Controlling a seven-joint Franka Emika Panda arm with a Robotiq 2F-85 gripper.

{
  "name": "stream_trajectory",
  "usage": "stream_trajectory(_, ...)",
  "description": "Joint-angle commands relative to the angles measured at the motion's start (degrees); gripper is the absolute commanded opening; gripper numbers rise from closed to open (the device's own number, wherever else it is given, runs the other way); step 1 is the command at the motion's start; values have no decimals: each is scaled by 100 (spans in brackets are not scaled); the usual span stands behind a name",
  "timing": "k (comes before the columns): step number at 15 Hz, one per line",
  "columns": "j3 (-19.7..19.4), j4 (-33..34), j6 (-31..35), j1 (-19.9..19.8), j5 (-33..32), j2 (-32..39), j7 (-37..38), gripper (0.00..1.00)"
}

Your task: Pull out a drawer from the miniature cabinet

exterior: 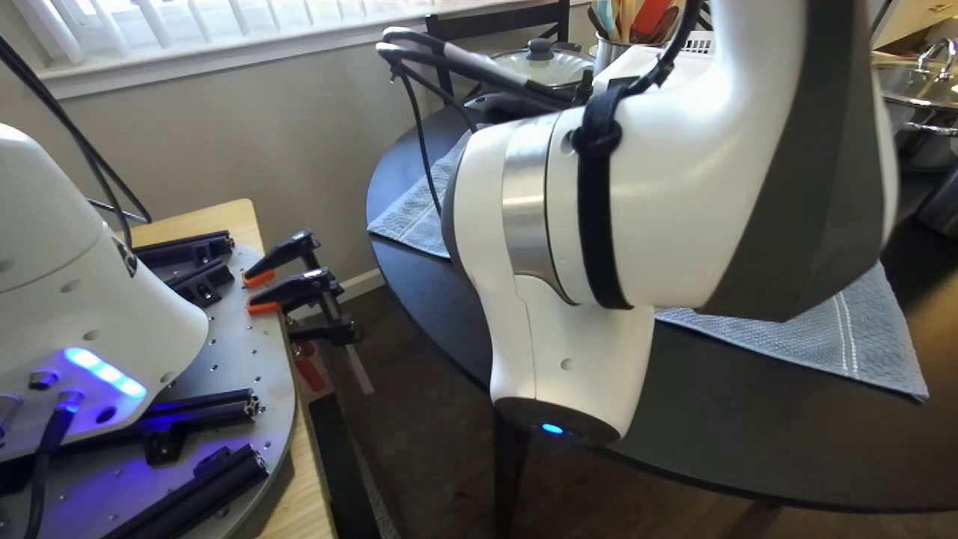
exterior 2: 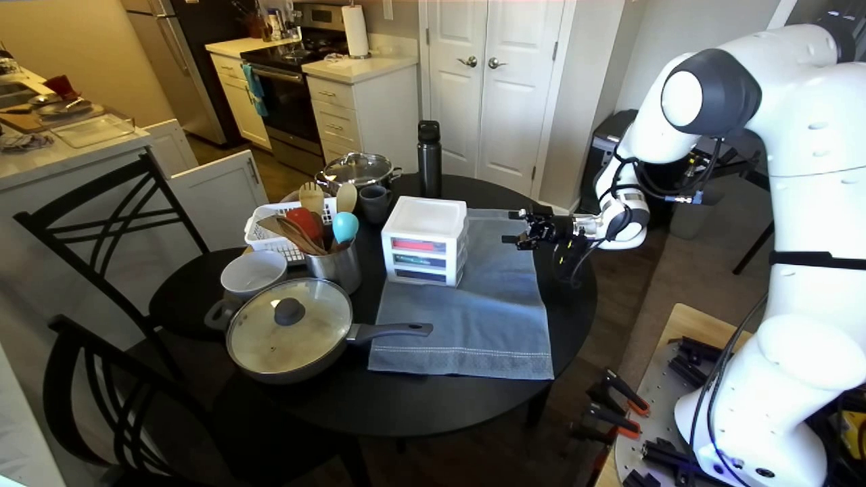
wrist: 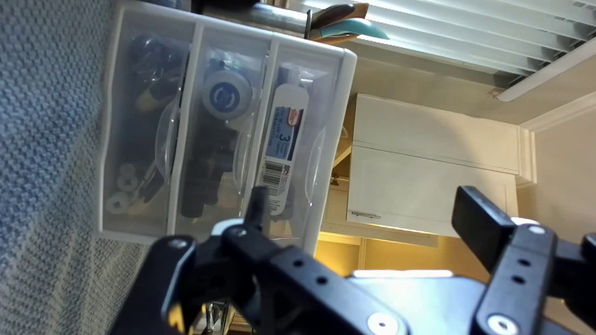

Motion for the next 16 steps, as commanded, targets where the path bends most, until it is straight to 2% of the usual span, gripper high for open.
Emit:
stream_trajectory(1, -51, 41, 89, 65, 16, 47, 11, 100)
stream_trajectory(6, -50, 490, 465, 33, 2, 507, 182, 100)
stream_trajectory(10, 39, 947, -61, -110, -194, 847, 341, 100)
stream_trajectory(14, -7, 1244, -633, -212, -636, 968, 1002, 100)
stream_trajectory(16, -29, 1376, -673, -206, -786, 1005, 1302, 100)
